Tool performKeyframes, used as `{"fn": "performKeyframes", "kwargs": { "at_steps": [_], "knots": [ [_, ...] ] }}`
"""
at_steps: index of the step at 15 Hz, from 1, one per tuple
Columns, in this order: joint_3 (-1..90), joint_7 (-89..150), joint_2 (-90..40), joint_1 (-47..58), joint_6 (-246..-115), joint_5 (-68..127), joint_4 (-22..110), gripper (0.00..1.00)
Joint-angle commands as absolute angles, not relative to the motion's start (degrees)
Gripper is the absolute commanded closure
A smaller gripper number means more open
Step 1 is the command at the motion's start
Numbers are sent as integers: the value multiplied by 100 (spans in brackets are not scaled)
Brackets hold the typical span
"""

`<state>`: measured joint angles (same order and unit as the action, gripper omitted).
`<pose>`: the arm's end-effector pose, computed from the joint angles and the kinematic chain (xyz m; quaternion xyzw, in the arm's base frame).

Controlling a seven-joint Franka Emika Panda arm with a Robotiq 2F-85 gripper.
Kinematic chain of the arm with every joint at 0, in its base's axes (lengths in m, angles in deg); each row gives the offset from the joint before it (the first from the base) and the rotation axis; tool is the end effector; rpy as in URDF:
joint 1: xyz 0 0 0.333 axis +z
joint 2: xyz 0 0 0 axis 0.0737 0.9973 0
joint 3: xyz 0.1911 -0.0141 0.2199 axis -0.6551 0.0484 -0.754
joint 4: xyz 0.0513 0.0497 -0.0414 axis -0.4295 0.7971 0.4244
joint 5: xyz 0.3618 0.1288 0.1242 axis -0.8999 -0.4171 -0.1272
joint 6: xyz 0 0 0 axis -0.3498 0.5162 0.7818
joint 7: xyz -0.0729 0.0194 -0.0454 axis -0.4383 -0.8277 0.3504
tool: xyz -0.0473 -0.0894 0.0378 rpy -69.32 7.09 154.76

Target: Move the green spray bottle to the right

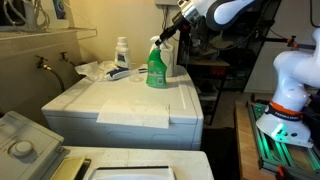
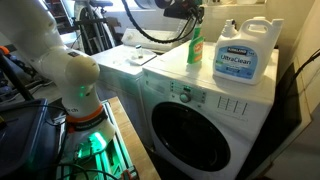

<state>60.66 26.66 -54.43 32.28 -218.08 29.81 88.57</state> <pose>0.5248 0.0677 0.4735 -0.9114 -0.0652 -0.4026 0.0542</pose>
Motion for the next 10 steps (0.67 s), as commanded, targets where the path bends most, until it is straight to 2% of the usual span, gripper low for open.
{"fn": "performKeyframes", "kwargs": {
  "at_steps": [1, 8, 9, 10],
  "knots": [
    [6526, 2147, -5700, 3521, -22074, 2581, 9043, 89],
    [7218, 1316, -5693, 3821, -22242, 2519, 9082, 89],
    [7319, 1214, -5729, 3940, -22216, 2457, 9085, 39],
    [7428, 1094, -5820, 4088, -22219, 2383, 9108, 37]
  ]
}}
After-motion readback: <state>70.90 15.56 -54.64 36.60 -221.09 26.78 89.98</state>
